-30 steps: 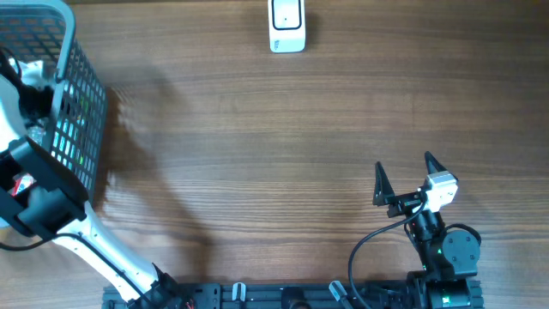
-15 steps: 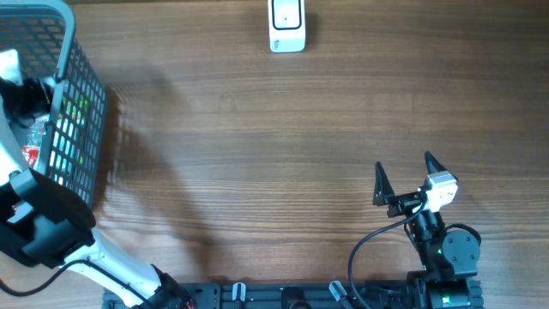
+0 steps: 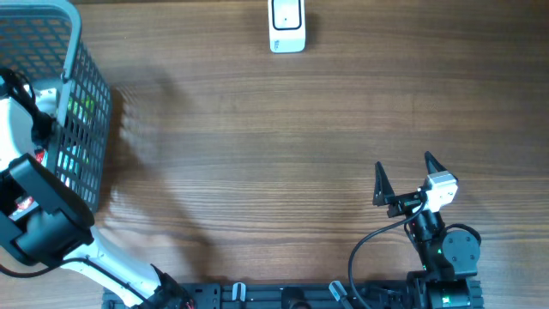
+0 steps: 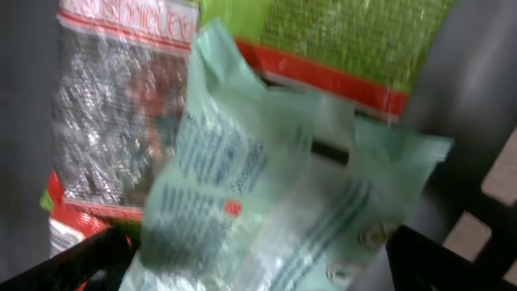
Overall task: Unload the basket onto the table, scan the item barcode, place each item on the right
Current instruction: 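Grasp the green snack bag with the left gripper inside the basket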
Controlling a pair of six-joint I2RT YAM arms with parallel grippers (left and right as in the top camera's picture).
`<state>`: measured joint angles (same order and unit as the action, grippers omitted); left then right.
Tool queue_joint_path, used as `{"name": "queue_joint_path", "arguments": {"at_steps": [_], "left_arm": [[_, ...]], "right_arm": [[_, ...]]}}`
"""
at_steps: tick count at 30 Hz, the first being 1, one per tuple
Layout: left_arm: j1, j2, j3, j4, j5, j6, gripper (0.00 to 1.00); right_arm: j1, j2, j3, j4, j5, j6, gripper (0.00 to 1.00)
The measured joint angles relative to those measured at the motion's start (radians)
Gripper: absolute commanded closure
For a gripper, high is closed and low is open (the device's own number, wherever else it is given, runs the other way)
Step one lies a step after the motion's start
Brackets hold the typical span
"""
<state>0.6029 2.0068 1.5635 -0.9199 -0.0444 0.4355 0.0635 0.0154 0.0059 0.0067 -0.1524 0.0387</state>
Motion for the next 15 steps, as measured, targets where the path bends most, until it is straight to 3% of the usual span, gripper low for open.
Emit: {"name": "queue_joint_path", "arguments": {"at_steps": [15], "left_arm": [[-0.002,0.031,-0.059,0.181,0.012,0.001,0.0]], "right_arm": [[0.0,0.0,0.0,0.0,0.0,0.0,0.0]]}}
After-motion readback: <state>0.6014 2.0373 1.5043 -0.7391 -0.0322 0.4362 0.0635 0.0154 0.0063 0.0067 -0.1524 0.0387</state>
